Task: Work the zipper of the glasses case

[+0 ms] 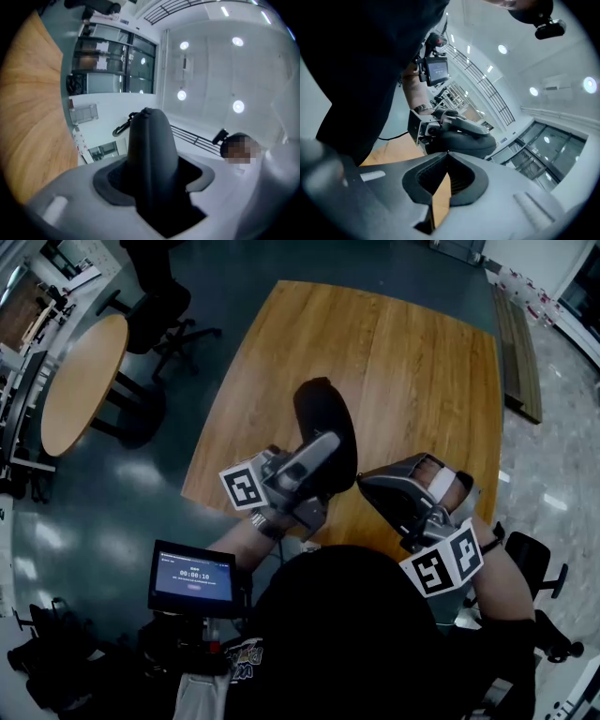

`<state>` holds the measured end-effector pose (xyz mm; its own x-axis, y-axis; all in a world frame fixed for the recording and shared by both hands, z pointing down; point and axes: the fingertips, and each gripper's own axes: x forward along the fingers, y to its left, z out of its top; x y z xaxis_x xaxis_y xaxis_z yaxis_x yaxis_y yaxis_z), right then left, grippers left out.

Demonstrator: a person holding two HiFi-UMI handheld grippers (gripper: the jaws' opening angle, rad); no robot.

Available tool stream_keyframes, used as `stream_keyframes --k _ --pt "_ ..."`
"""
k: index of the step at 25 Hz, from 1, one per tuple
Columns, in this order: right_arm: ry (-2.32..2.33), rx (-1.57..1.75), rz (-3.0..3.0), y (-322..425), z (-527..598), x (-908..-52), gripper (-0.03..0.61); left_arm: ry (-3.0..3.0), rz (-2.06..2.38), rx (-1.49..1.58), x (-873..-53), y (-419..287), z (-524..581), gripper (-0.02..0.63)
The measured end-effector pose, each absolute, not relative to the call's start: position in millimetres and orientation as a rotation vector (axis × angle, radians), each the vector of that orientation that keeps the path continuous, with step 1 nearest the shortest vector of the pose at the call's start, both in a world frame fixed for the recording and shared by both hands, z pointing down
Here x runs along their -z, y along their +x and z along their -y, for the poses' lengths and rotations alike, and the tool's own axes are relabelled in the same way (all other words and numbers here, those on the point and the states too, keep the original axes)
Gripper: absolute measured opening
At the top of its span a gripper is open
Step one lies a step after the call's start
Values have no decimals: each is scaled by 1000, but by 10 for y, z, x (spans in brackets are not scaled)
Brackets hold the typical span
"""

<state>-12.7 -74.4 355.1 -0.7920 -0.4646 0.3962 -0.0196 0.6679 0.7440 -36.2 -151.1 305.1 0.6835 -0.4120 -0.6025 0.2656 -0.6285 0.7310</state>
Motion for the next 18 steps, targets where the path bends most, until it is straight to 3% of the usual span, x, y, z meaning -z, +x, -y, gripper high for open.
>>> stream_keyframes --k 4,8,14,15,17,18 --pt "522 818 2417 -152 793 -3679 4 1933 343 1075 -3184 -468 1731 259" --pt "526 849 2342 -299 647 -4000 3 1842 479 1185 -3195 -609 1945 258" --pt "818 543 2685 108 1051 -3433 8 1839 352 1168 -3064 -552 1926 259" --pt "825 529 2680 151 1064 -3415 15 1807 345 1176 -3083 -555 1933 259" --pt "822 532 2636 168 1036 -3473 103 1704 338 1210 -3144 -573 1965 259" --pt "825 548 2613 141 1013 -3515 104 1656 337 1224 -3175 -576 1974 259"
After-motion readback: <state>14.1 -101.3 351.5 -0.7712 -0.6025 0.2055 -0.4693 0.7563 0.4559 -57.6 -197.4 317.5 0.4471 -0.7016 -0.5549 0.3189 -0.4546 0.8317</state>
